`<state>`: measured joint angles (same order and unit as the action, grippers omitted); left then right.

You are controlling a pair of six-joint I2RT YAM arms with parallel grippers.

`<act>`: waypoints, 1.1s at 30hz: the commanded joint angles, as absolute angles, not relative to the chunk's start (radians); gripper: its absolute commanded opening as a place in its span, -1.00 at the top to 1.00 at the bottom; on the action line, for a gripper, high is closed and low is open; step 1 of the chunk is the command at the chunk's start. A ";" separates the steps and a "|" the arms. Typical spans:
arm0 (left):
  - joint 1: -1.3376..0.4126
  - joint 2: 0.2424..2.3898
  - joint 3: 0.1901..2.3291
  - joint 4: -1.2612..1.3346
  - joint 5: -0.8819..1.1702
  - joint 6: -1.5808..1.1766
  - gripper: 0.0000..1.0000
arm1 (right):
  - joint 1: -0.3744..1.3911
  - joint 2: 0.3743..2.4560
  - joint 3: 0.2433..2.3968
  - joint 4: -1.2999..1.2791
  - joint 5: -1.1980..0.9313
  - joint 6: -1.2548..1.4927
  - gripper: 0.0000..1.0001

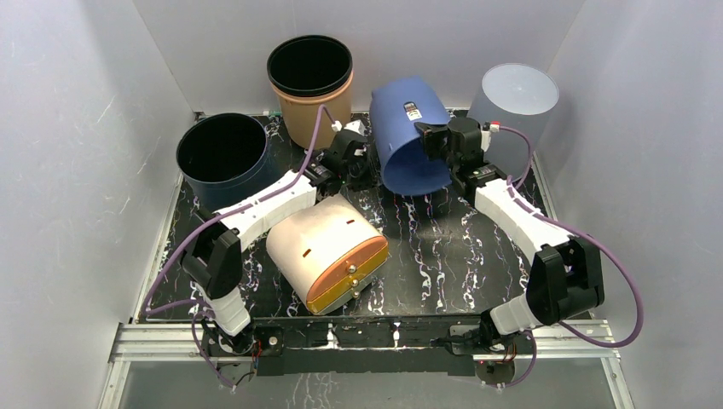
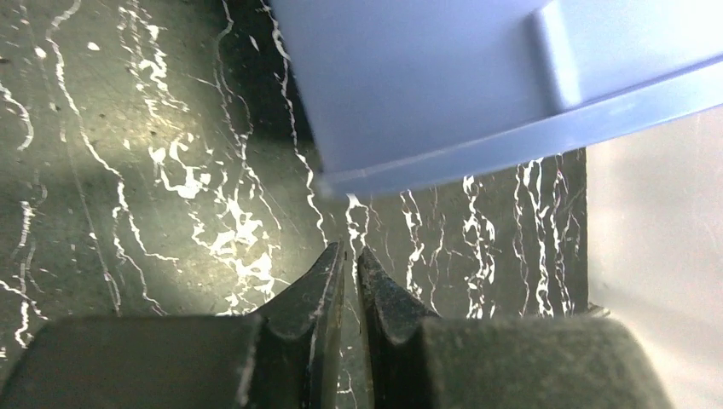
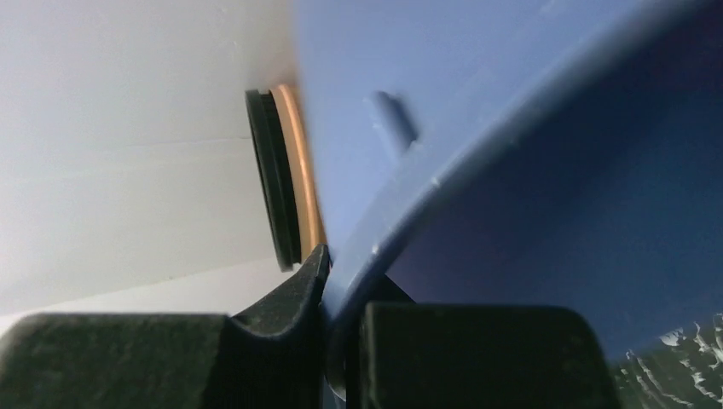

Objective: Turn the large container upside down

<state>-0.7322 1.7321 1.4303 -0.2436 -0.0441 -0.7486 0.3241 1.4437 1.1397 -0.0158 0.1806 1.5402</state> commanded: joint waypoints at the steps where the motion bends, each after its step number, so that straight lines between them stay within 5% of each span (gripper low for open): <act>1: -0.727 1.642 1.460 -0.289 -0.106 -0.721 0.51 | 0.318 1.416 1.100 0.140 0.141 1.524 1.00; 4: -0.712 1.602 1.477 -0.357 -0.175 -0.658 -0.25 | 0.318 1.397 1.061 0.222 0.101 1.491 1.00; 8: -0.679 1.524 1.481 -0.368 -0.101 -0.579 -0.53 | 0.308 1.345 1.006 0.301 0.039 1.364 1.00; 16: -0.620 1.518 1.613 -0.440 0.011 -0.529 -0.80 | 0.238 1.253 0.776 0.569 -0.301 1.300 1.00; 24: -0.609 1.641 1.771 -0.504 -0.028 -0.406 -0.96 | 0.212 1.127 0.701 0.341 -0.431 1.182 1.00; 33: -0.461 1.780 1.858 -0.534 0.253 -0.518 -0.85 | 0.141 1.045 0.700 0.085 -0.471 1.024 0.52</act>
